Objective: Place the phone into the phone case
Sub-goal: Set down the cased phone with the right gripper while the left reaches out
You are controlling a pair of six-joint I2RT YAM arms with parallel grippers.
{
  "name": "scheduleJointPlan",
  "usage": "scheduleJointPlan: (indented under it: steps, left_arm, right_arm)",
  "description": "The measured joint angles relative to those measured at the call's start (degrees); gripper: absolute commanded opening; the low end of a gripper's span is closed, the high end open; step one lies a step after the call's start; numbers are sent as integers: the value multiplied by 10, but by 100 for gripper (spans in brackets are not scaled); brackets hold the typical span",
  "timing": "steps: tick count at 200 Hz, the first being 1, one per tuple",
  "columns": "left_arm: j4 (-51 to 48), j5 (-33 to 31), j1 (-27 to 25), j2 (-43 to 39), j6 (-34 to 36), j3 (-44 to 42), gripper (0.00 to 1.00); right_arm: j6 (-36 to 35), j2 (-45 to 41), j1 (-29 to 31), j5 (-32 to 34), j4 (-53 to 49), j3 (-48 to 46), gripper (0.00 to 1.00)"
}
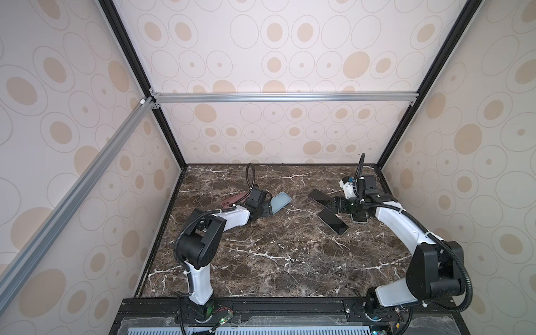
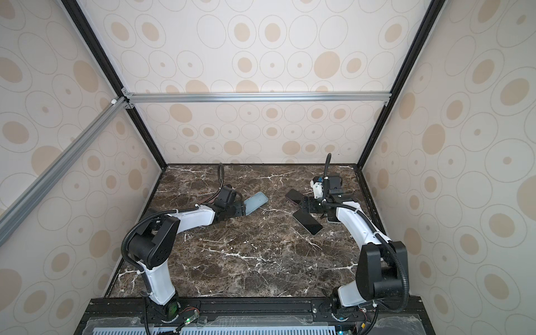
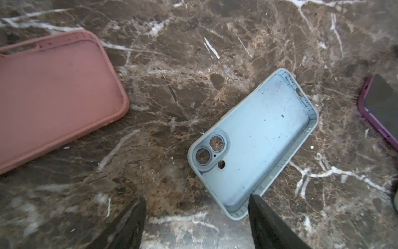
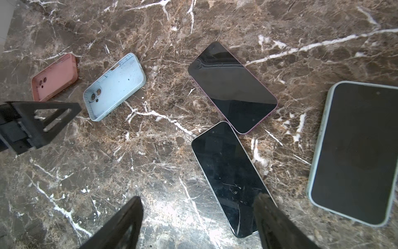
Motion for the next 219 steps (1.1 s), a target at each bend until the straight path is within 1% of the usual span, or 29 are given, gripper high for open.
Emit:
scheduleJointPlan:
  steps: [29, 51, 75, 105, 125, 140, 165, 219]
  left_arm:
    - [-19, -11, -5, 20, -5, 16, 67]
    - [-34, -20, -8, 30, -4, 28, 59]
    - [-48, -33, -10, 38, -4, 42, 58]
    - [-58, -41, -13, 45, -2, 51, 45]
    - [-60, -42, -14, 48, 1, 54, 40]
    - [-65, -45, -16, 48, 2, 54, 33]
    - [-70, -49, -16, 47, 8, 54, 25]
    - [-81, -49, -18, 41, 27, 52, 15]
  right_arm:
    - [0, -4, 0, -5, 2, 0, 82]
    - [0, -4, 0, -5, 3, -3, 81]
    - [0, -4, 0, -7, 2, -9, 81]
    - [2, -4, 0, -10, 2, -9, 80]
    - [2, -4, 0, -10, 2, -9, 80]
    - [3, -4, 0, -10, 2, -9, 80]
    - [3, -4, 0, -10, -2, -10, 80]
    - [5, -11, 0, -10, -4, -26, 80]
